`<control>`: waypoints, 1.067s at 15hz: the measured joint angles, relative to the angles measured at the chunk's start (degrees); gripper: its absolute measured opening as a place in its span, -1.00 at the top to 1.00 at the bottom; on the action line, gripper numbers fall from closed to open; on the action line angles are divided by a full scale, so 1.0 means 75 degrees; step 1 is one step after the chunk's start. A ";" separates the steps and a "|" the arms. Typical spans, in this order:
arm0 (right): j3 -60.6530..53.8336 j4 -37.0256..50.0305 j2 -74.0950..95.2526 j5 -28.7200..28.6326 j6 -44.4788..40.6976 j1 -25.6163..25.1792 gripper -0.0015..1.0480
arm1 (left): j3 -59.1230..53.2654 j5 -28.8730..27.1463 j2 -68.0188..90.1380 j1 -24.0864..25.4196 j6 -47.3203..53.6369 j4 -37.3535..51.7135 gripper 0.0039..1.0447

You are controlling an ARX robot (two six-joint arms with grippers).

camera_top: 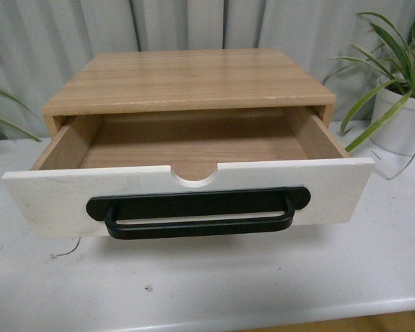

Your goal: Close drawer sideways

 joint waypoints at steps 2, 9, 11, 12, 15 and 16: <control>0.0000 0.0000 0.0000 0.0000 0.0000 0.0000 -0.88 | 0.0000 0.0000 0.0000 0.0000 0.0000 0.0000 -0.88; 0.0000 0.0000 0.0000 0.0003 0.0000 0.0000 -0.88 | 0.0000 0.0000 0.0000 0.0000 0.0000 0.0000 -0.88; 0.0000 0.0000 0.0000 0.0000 0.0000 0.0000 -0.88 | 0.0000 0.0000 0.0000 0.0000 0.0000 0.0000 -0.88; 0.0000 0.0000 0.0000 0.0003 0.0000 0.0000 -0.88 | 0.0000 0.0000 0.0000 0.0000 0.0000 0.0000 -0.88; 0.0000 0.0000 0.0000 0.0003 0.0000 0.0000 -0.88 | 0.0000 0.0000 0.0000 0.0000 0.0000 0.0000 -0.88; 0.0000 0.0000 0.0000 0.0000 0.0000 0.0000 -0.88 | 0.0000 0.0000 0.0000 0.0000 0.0000 0.0000 -0.88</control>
